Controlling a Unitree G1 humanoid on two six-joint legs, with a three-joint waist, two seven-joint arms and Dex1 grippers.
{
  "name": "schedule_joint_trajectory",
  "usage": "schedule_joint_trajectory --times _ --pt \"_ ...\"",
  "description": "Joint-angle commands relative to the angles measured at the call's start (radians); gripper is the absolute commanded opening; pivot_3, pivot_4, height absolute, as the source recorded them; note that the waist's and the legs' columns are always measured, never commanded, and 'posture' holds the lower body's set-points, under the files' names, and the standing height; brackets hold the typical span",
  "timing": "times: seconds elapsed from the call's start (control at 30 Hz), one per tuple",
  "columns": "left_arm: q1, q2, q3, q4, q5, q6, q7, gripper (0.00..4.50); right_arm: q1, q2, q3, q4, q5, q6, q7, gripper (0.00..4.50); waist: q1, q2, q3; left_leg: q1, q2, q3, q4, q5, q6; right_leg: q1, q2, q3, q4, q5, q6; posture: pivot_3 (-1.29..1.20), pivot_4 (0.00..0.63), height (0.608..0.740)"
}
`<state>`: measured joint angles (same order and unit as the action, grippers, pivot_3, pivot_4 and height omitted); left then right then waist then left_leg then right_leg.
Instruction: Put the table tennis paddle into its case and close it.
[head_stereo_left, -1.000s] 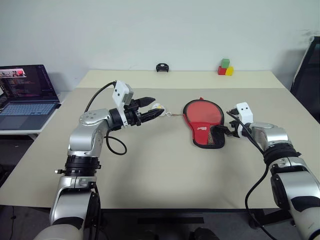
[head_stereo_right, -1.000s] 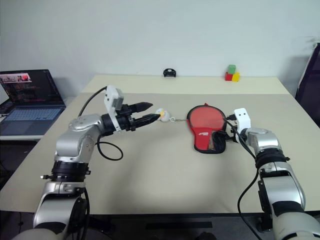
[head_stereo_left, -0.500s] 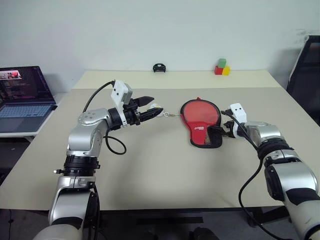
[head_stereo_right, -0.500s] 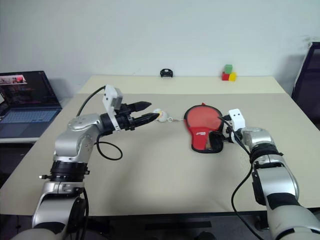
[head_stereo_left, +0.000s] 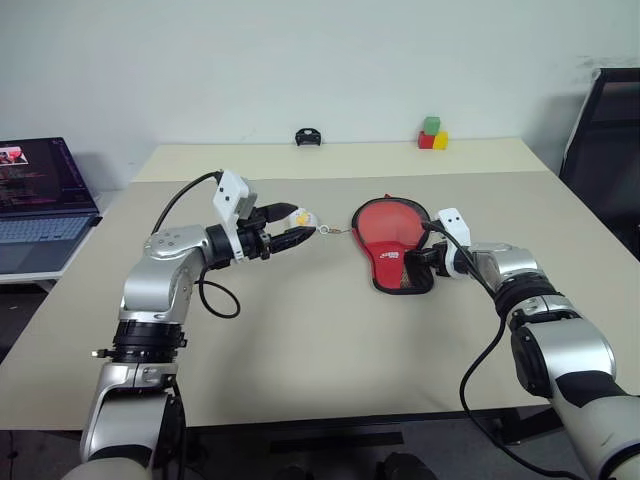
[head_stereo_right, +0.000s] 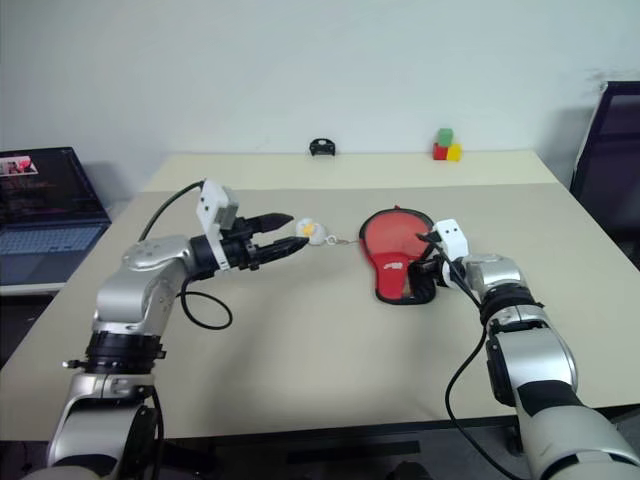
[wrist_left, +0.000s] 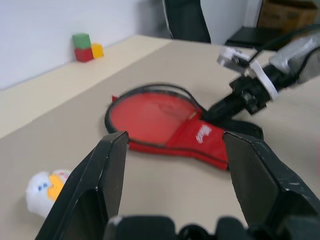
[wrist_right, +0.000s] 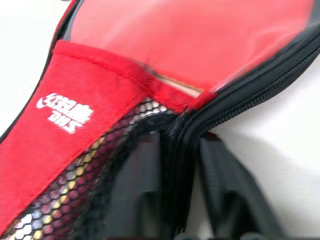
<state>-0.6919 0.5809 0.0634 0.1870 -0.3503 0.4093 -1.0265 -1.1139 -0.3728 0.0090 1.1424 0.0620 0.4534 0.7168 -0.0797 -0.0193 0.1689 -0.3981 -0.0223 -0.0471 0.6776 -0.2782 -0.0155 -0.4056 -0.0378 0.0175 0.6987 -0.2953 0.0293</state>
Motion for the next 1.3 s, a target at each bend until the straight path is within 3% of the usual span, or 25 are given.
schedule_joint_trajectory --times 0.03,0.17,0.4,0.7,0.93,1.3 --pt "0.050 0.066 0.001 -0.068 -0.011 0.006 -0.052 3.29 0.025 0.029 -0.012 -0.054 0.018 0.057 0.016 0.02 -0.004 0.000 0.000 0.000 0.000 0.000 0.000 0.000 0.000 0.000 0.000 0.000 0.000 0.000 0.000 0.00 0.150 0.740" --pt "0.133 0.146 0.004 -0.149 -0.067 0.069 -0.142 3.29 0.089 0.046 -0.016 -0.226 0.053 0.171 0.041 0.02 -0.006 0.000 0.000 -0.001 0.001 -0.001 -0.001 0.000 0.000 0.000 0.000 0.000 -0.001 0.000 0.000 0.00 0.150 0.740" --pt "0.236 0.246 0.012 -0.248 -0.139 0.136 -0.239 3.29 0.280 0.062 0.004 -0.703 0.144 0.452 0.036 0.02 -0.005 0.000 0.000 -0.001 0.001 -0.001 -0.002 -0.001 0.000 -0.001 0.000 0.000 -0.001 0.000 0.000 0.00 0.150 0.740" --pt "0.350 0.309 0.043 -0.306 -0.157 0.117 -0.264 3.29 0.500 0.095 0.012 -1.217 0.267 0.743 -0.042 0.02 0.004 0.000 0.000 -0.001 0.001 -0.002 -0.002 -0.001 0.001 -0.001 0.000 -0.001 -0.002 0.000 0.000 0.00 0.150 0.740" --pt "0.420 0.333 0.053 -0.377 -0.194 0.155 -0.260 3.29 0.623 0.120 -0.016 -1.461 0.352 0.906 -0.121 0.02 0.018 0.001 0.000 -0.001 0.001 -0.002 -0.002 -0.001 0.001 -0.001 0.000 -0.001 -0.002 0.000 0.000 0.00 0.150 0.740" --pt "0.420 0.354 0.033 -0.391 -0.218 0.179 -0.271 3.29 0.807 0.272 -0.087 -1.723 0.419 1.124 -0.264 0.02 0.028 0.001 0.000 -0.001 0.000 -0.003 -0.002 -0.001 0.001 -0.001 0.000 -0.001 -0.002 0.000 0.000 0.00 0.150 0.740"
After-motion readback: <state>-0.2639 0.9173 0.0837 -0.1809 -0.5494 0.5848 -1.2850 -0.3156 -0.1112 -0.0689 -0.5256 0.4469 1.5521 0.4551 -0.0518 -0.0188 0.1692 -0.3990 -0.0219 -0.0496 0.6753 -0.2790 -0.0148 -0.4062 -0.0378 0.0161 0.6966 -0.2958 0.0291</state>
